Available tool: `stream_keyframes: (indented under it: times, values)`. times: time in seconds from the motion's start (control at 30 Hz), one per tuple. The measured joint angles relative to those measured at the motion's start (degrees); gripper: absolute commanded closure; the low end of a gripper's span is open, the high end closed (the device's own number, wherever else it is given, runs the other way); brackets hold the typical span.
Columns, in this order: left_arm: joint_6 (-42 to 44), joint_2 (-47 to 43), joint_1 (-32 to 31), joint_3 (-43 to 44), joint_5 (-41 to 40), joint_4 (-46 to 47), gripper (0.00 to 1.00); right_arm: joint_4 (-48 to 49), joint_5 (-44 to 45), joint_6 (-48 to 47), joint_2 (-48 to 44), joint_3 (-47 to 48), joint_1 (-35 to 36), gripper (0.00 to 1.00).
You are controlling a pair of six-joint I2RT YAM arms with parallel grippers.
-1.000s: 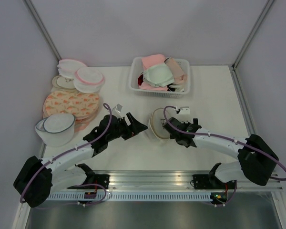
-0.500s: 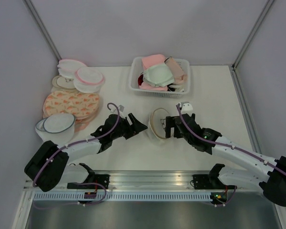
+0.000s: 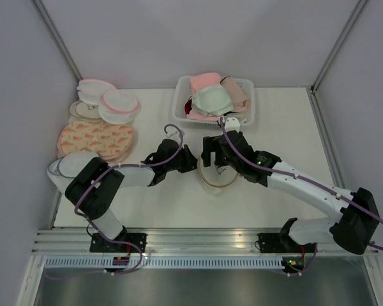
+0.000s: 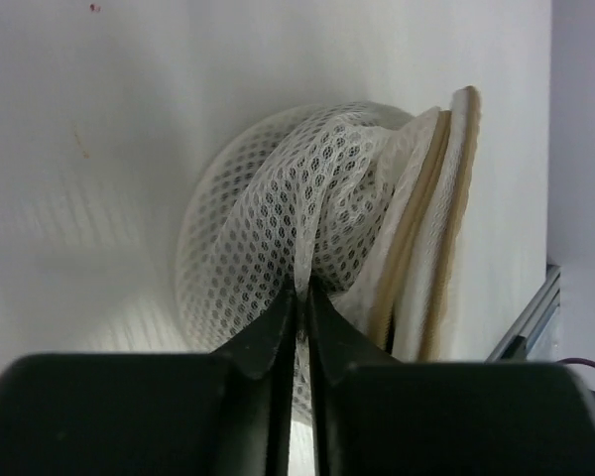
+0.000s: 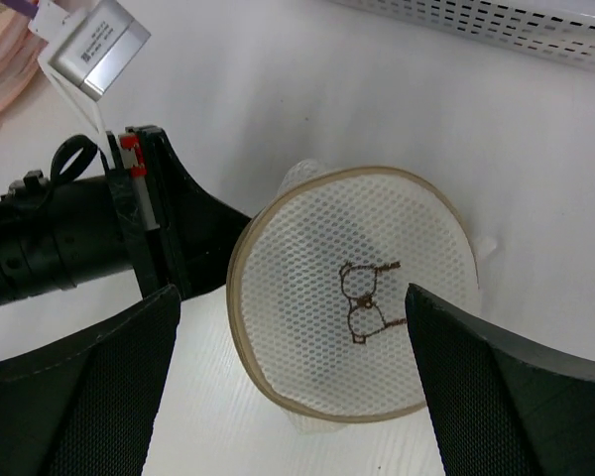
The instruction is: Unzip the laundry bag and remove the bra
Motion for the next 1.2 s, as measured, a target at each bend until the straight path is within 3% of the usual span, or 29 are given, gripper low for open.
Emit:
stream_keyframes:
  times: [0.07, 0.83, 1.0, 1.2]
  values:
    - [0.20, 1.92, 0.07, 0.09, 0.50, 0.28, 0.98, -0.13, 1.46, 0.11, 3.21, 2.23, 0.02, 0.02]
    - [-5.38, -0.61, 0.13, -7.72, 5.95, 12.85, 0.98, -4.57, 8.41, 3.48, 21.00, 8.87, 2.58, 0.02]
    - [-5.64, -2.21, 0.46, -8.98, 6.01, 13.27, 0.98, -10.75, 17.00, 6.97, 19.98, 8.83, 2.95, 0.02]
    - [-5.95, -2.62, 0.90, -9.73, 6.86, 14.60, 0.98, -20.26, 27.67, 12.68, 12.15, 6.82, 3.04, 0.02]
